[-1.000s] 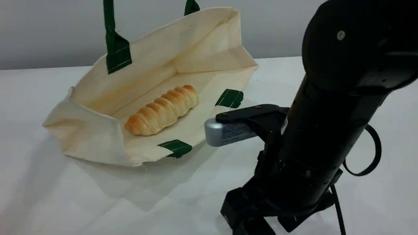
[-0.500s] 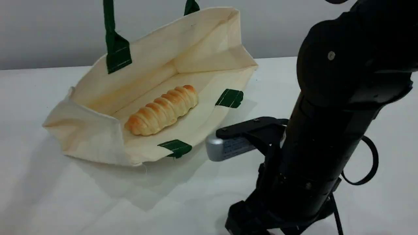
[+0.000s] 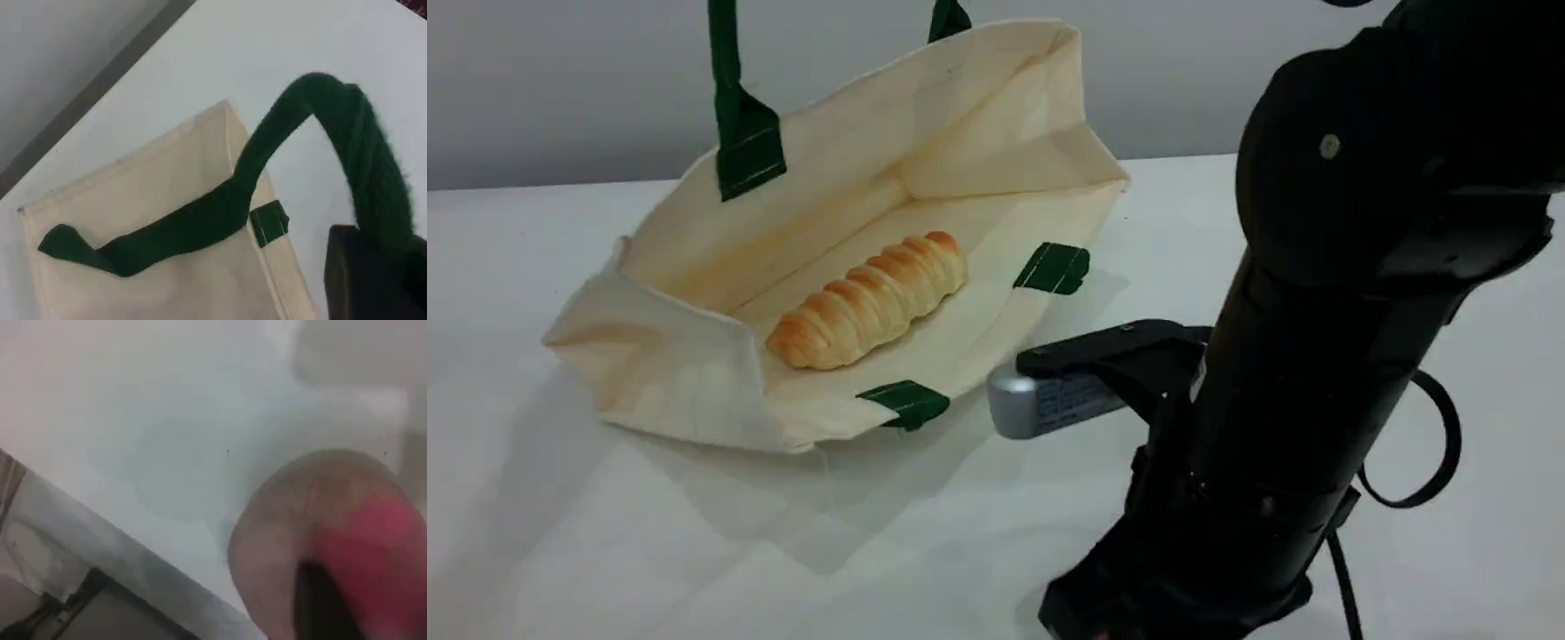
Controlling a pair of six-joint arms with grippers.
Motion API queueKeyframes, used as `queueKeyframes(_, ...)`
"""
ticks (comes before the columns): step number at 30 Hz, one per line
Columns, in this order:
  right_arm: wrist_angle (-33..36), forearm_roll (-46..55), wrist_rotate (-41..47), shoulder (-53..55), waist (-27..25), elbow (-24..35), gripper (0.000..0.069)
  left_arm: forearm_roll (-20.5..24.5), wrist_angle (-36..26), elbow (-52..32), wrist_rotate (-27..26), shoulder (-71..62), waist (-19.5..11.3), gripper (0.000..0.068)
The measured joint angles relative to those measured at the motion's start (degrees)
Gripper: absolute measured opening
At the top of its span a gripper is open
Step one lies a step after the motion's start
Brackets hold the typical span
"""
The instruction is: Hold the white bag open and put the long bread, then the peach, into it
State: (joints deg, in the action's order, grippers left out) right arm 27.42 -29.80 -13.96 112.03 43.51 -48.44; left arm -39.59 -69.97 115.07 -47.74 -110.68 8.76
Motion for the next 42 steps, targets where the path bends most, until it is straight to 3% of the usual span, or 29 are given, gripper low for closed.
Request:
queueKeyframes(3, 0.9, 0.0, -0.1, -0.1, 0.0, 0.0, 0.0171, 0.0, 0.0, 0.0, 0.0, 0.0, 0.0, 0.0098)
queueKeyframes(10, 2.2, 0.5, -0.1, -1.3, 0.0, 0.0, 0.0171, 0.0, 0.0, 0.0, 0.0, 0.0, 0.0, 0.0098)
queueKeyframes(18, -1.0, 2.1, -0.1, -12.0, -0.1, -0.4, 0.0171, 0.1, 0.0, 0.0, 0.0, 0.0, 0.0, 0.0098)
queueKeyframes(22, -2.7, 4.7, -0.1, -15.7, -0.1, -3.8, 0.0171, 0.2, 0.0, 0.0, 0.0, 0.0, 0.0, 0.0098)
queueKeyframes(30, -7.8, 10.7, -0.1, -12.4, -0.1, -13.7, 0.0171, 0.2, 0.0, 0.0, 0.0, 0.0, 0.0, 0.0098)
queueKeyframes(42, -12.5, 15.3, -0.1, 1.1, -3.2, -24.0, 0.0171, 0.2, 0.0, 0.0, 0.5, 0.0, 0.0, 0.0098)
